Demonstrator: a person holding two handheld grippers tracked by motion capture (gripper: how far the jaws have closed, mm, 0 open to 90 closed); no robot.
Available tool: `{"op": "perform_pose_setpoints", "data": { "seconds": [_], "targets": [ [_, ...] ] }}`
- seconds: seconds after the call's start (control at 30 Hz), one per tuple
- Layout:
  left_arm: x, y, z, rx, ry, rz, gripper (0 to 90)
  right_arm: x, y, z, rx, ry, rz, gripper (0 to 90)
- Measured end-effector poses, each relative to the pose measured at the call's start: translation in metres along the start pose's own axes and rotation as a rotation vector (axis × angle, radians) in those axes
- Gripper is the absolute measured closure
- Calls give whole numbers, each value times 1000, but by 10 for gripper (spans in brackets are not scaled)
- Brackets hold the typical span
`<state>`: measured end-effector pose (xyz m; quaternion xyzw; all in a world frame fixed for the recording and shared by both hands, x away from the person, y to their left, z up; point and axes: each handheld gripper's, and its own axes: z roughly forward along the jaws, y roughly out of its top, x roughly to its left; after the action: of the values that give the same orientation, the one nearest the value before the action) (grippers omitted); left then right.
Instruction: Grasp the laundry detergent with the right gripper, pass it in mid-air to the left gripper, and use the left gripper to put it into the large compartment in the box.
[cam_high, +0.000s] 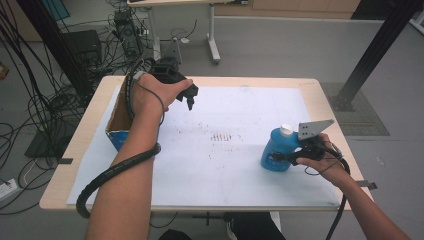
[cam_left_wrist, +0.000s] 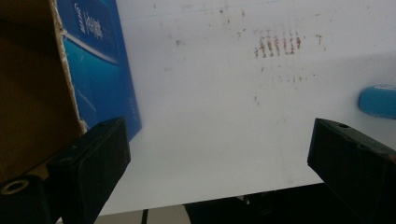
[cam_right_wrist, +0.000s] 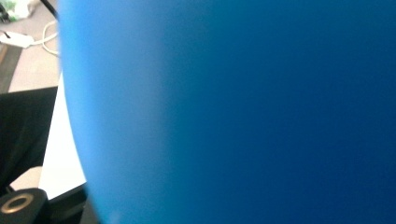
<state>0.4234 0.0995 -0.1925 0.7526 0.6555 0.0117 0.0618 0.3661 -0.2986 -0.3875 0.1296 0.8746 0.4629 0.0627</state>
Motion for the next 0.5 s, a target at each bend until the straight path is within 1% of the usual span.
{"op": "perform_pose_setpoints", "data": {
  "seconds": [0.1, 0.17, 0.2, 0.23, 0.3, 0.37, 0.4, 0.43, 0.47, 0.5],
  "targets": [
    [1, -1, -4, -3, 4, 7, 63, 1, 6, 0, 7, -2, 3, 443],
    [2, -1, -6, -3, 5, 12, 63, 2, 14, -2, 9, -4, 16, 443],
    [4, -2, -11, -4, 2, 23, 63, 3, 26, -5, 7, -9, 28, 442],
    [4, -2, -11, -4, 2, 23, 63, 3, 26, -5, 7, -9, 28, 442],
    [5, -3, -15, -10, 1, 34, 63, 3, 43, -9, 3, -7, 55, 443],
    [6, -3, -22, -18, 2, 55, 63, 4, 58, -11, -4, -3, 71, 442],
    [6, -2, -25, -21, 4, 66, 62, 4, 70, -11, -9, -4, 72, 442],
    [7, -2, -31, -23, 8, 82, 63, 5, 87, -12, -14, 0, 79, 442],
    [7, -2, -31, -23, 8, 82, 63, 5, 87, -12, -14, 0, 79, 442],
    [7, -2, -36, -22, 12, 100, 63, 6, 96, -11, -19, 6, 79, 442]
  ]
}}
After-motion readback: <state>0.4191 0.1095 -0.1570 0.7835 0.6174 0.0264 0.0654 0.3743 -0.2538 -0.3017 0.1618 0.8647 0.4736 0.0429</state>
